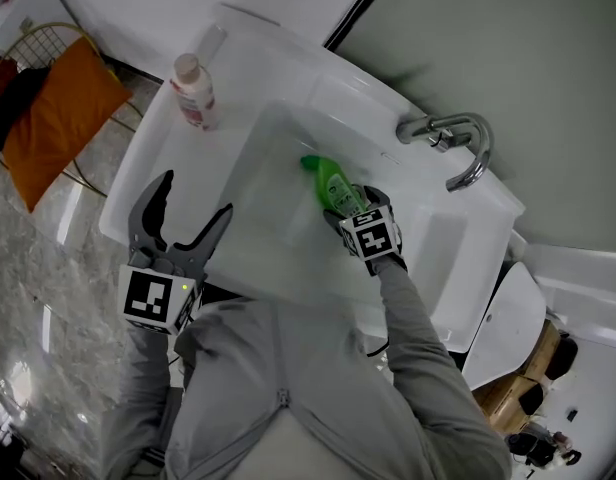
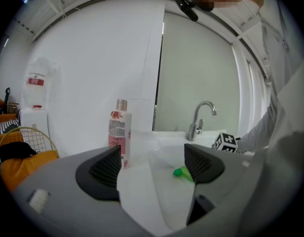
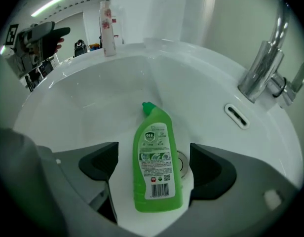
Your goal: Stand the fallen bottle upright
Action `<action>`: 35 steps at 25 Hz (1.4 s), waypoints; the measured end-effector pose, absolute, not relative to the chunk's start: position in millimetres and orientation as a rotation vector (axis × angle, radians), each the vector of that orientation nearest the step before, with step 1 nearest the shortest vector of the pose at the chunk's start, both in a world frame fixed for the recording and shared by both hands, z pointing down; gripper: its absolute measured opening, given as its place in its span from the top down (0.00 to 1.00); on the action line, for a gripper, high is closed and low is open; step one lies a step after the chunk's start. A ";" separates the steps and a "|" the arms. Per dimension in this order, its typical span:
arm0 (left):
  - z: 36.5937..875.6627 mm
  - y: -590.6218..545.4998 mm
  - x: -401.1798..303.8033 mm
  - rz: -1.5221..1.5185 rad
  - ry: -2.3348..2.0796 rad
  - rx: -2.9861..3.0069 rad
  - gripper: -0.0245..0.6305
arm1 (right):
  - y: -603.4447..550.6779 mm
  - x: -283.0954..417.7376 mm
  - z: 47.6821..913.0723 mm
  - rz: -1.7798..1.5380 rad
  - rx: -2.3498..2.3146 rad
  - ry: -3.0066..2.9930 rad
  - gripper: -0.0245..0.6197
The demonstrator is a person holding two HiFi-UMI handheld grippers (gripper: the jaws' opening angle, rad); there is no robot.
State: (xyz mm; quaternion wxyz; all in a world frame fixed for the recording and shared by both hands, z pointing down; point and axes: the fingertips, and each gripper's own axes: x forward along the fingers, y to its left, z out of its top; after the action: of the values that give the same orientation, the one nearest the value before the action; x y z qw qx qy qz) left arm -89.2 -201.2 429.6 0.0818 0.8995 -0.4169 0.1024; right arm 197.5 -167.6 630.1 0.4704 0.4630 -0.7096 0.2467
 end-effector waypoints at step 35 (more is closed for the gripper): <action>440.9 -201.9 -79.1 0.312 -1.223 2.593 0.31 | -171.6 198.8 702.6 0.728 0.662 -1.532 0.27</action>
State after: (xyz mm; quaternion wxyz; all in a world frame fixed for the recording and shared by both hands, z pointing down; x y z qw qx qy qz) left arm -79.1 -201.9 440.9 0.1285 0.8917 -0.4205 0.1074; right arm 198.8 -171.6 702.6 0.6133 0.2871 -0.6646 0.3158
